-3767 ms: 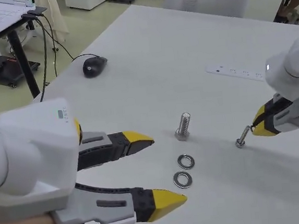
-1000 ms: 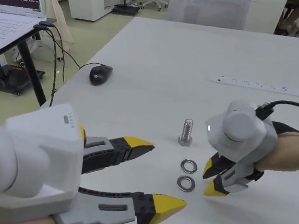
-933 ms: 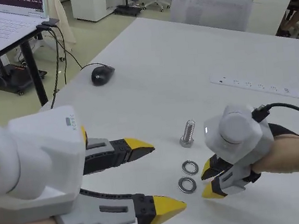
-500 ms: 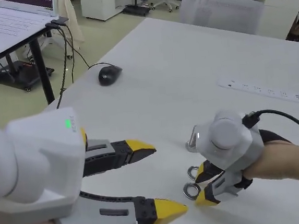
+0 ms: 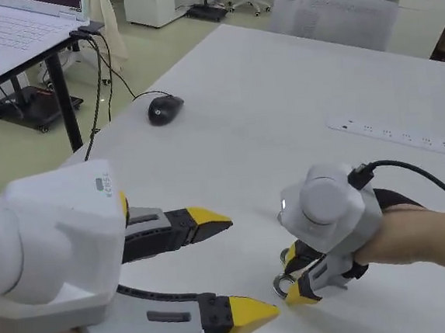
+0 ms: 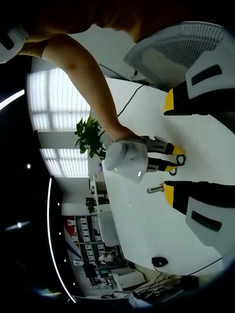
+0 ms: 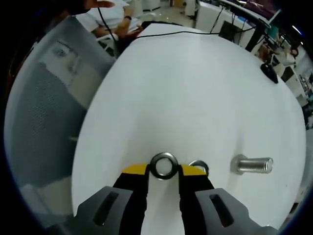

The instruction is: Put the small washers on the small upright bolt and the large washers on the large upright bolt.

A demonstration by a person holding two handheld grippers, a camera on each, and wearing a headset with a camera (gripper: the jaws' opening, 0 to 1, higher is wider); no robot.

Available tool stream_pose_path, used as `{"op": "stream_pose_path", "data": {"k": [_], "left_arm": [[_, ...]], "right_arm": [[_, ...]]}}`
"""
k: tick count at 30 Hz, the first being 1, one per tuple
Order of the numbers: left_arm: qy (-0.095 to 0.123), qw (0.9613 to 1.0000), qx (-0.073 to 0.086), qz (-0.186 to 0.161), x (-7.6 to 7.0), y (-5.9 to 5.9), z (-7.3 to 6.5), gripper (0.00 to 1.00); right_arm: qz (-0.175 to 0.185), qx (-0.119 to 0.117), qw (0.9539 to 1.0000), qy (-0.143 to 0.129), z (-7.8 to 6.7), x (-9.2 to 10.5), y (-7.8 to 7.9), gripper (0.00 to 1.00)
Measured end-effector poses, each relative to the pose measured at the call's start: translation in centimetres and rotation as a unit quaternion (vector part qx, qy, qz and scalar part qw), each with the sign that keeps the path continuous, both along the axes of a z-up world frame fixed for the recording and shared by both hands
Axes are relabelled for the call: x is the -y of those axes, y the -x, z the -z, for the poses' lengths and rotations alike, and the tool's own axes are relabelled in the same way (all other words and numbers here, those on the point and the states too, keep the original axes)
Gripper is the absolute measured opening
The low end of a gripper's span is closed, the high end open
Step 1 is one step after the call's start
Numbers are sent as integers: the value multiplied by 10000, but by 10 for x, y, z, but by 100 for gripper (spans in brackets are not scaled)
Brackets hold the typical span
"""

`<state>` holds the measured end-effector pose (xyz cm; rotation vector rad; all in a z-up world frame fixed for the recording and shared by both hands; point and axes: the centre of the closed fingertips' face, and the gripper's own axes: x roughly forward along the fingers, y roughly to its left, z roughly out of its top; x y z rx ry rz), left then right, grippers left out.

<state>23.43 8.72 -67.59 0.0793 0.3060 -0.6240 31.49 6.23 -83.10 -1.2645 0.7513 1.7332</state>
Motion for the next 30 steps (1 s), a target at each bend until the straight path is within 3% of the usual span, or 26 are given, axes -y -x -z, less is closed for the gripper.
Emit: {"op": "stream_pose_path", "data": {"k": [7, 18, 25, 30], "left_arm": [[-42, 10000, -33, 11, 2, 1, 3, 53], [-58, 10000, -58, -7, 2, 3, 3, 53], [-68, 9999, -83, 4, 4, 2, 4, 53], [-63, 9999, -81, 33, 5, 0, 4, 53]], "right_arm": [[59, 25, 10000, 26, 1, 0, -2, 22], [203, -128, 9997, -41, -4, 0, 0, 21], [214, -30, 9996, -200, -24, -1, -8, 21], [283, 194, 9984, -443, -52, -7, -31, 21]]}}
